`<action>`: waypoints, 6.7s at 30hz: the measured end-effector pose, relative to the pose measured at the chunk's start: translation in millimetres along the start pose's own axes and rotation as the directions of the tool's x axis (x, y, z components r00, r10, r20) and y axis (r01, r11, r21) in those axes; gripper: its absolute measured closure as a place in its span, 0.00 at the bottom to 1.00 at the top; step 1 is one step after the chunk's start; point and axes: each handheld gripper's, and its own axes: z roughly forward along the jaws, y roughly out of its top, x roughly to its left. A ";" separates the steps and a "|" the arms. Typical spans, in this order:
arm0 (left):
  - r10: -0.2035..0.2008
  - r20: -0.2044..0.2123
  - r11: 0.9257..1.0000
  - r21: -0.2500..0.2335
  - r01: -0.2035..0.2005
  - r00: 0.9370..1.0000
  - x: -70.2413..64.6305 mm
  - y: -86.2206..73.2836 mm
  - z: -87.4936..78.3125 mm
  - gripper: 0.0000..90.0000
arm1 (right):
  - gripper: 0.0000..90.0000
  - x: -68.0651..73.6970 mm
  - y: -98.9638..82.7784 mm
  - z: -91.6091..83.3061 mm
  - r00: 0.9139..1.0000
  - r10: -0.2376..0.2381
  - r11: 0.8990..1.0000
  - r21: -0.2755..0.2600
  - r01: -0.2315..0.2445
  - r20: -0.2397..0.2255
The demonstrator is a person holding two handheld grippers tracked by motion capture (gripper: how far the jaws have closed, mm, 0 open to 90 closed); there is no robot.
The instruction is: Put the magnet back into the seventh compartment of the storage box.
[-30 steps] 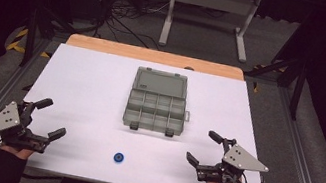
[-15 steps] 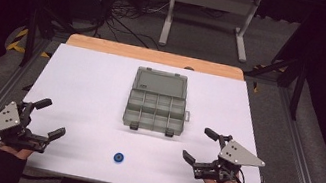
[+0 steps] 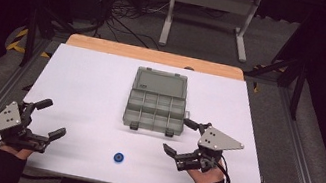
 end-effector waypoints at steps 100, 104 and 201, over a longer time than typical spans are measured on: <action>0.004 0.018 1.000 0.010 -0.004 1.000 0.1 -0.3 2.1 0.01 | 0.22 39.3 13.8 134.3 0.929 0.071 0.752 0.631 0.189 -0.364; 0.007 0.016 1.000 0.013 -0.007 1.000 0.6 -0.5 2.3 0.01 | 0.22 42.4 10.9 138.6 0.927 0.067 0.749 0.633 0.197 -0.368; -0.005 0.018 1.000 0.024 0.004 1.000 1.4 -1.8 3.8 0.01 | 0.70 9.6 52.1 100.2 0.968 -0.009 0.817 0.557 0.151 -0.249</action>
